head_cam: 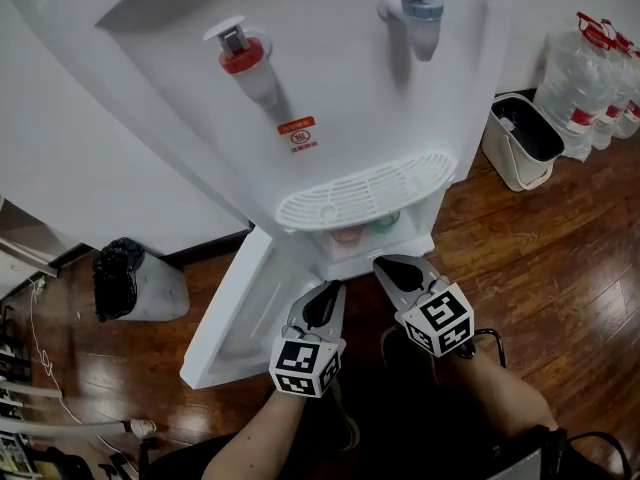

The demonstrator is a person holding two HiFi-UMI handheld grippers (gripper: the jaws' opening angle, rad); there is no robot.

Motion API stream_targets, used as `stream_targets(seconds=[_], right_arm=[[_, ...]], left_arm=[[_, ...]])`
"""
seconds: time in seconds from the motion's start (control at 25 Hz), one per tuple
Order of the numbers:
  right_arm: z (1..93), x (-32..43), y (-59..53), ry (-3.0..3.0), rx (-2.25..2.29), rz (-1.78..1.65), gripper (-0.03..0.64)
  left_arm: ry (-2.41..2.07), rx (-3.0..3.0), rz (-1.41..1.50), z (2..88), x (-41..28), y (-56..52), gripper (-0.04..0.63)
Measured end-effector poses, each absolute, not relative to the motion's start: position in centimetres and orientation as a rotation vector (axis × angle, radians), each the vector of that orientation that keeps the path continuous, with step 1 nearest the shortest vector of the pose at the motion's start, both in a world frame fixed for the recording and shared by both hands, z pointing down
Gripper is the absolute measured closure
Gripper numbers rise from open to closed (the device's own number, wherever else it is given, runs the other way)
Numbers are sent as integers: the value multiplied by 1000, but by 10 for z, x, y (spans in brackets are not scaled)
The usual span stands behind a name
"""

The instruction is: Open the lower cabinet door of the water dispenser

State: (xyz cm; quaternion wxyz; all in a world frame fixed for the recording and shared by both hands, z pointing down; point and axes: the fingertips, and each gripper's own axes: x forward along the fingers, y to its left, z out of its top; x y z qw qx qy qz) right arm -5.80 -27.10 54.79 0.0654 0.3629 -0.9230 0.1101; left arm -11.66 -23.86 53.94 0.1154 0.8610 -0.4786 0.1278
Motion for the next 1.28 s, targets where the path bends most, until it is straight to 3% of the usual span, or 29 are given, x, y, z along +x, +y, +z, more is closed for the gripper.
stream_targets(seconds=[0.12, 0.28, 0.64, 1.28], right_arm=[[564, -67, -271, -2771, 1064, 337, 598], [584, -72, -277, -2748, 1064, 352, 490], [618, -85, -301, -2684, 1117, 379, 334], [662, -106, -348, -2596, 1226, 448, 255]], left_arm=[[-1419, 2502, 425, 550, -121, -243, 594], [-1447, 2489, 477, 564, -127, -248, 586], [-1437, 2440, 521, 589, -141, -250, 535], [-1427, 2409, 483, 591, -146, -265, 535]])
